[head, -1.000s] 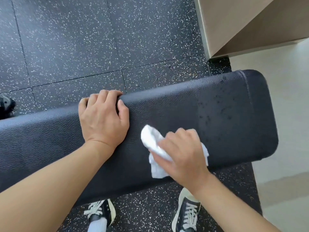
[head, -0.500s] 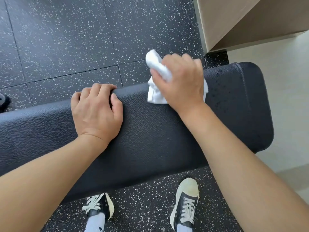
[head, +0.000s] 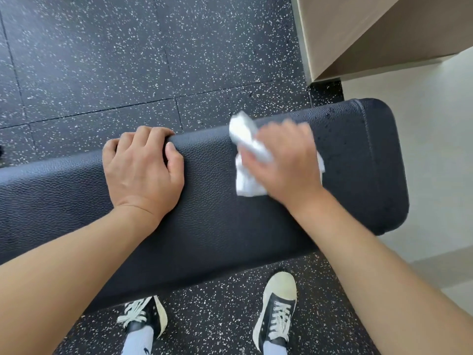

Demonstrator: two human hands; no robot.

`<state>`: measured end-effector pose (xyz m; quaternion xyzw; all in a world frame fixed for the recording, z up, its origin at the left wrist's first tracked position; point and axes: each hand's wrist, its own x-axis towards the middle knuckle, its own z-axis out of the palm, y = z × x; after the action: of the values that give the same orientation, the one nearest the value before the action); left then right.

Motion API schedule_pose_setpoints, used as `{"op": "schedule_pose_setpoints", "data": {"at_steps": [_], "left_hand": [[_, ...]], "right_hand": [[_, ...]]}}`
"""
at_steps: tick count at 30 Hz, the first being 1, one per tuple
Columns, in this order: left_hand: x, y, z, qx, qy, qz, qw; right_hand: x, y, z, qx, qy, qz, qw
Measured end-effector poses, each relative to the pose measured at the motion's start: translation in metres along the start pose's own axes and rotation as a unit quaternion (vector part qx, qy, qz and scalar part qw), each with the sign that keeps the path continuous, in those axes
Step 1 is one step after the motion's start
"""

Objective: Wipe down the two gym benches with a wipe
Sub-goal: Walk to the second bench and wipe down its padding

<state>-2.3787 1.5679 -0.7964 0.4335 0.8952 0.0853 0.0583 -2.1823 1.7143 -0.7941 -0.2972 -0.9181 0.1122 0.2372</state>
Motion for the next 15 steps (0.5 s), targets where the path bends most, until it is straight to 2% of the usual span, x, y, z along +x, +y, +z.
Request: {"op": "schedule_pose_setpoints", "data": {"at_steps": [3, 6, 8, 11, 13, 15], "left_hand": [[0.000, 0.001, 0.000, 0.001, 0.003, 0.000, 1.000], [-0.001, 0.001, -0.001, 0.001, 0.006, -0.001, 1.000], [0.000, 0.002, -0.002, 0.001, 0.003, 0.000, 1.000], [0.000, 0.002, -0.003, -0.004, -0.002, -0.002, 1.000], [0.001, 0.002, -0.003, -0.006, -0.005, -0.001, 1.000], [0.000, 0.001, -0.004, -0.011, -0.007, 0.001, 1.000]], "right_hand": [[0.071, 0.011, 0.021, -0.028, 0.011, 0.108, 0.994], [0.072, 0.003, 0.023, -0.027, -0.016, 0.088, 0.996], [0.034, -0.009, 0.012, 0.010, -0.017, 0.066, 0.998], [-0.059, -0.037, -0.017, 0.052, -0.067, 0.041, 0.996], [-0.110, -0.048, -0.033, 0.039, -0.090, 0.025, 0.995], [-0.126, -0.047, -0.038, 0.014, -0.101, -0.011, 0.995]]}}
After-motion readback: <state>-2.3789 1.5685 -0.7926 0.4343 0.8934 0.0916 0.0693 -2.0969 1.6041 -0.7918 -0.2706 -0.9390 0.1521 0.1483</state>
